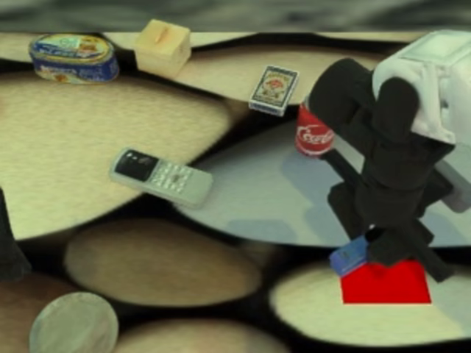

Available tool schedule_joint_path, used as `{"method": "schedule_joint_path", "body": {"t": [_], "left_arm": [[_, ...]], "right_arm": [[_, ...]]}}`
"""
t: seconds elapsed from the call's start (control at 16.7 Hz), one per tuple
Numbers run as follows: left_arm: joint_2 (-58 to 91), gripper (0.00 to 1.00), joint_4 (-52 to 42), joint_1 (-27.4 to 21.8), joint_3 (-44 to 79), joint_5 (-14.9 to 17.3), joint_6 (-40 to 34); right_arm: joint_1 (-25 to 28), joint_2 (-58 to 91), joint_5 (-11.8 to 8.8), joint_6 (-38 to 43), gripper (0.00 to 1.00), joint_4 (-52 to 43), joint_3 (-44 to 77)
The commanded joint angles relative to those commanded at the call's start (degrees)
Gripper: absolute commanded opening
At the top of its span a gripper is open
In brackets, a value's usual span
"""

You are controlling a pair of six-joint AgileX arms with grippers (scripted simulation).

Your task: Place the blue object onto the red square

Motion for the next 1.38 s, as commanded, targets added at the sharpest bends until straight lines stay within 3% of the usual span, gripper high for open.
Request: {"method": "schedule_joint_path", "body": {"t": [0.24,0.42,0.9,1.38], "left_arm": [[0.0,1.00,0.0,0.0,0.0,0.0,0.0],[0.0,1.00,0.0,0.0,0.0,0.0,0.0],[0.0,1.00,0.0,0.0,0.0,0.0,0.0],[0.0,1.00,0.0,0.0,0.0,0.0,0.0]], "right_arm": [[-4.6,-2.1,-0.1,15.7,0.00,-0.2,-1.4],[-6.8,-3.6,-0.2,21.3,0.00,0.1,-2.2],[-6.9,-2.8,-0.1,22.0,0.00,2.4,-3.7],[-7.2,4.1,-0.1,22.1,0.00,22.0,-16.0]]}}
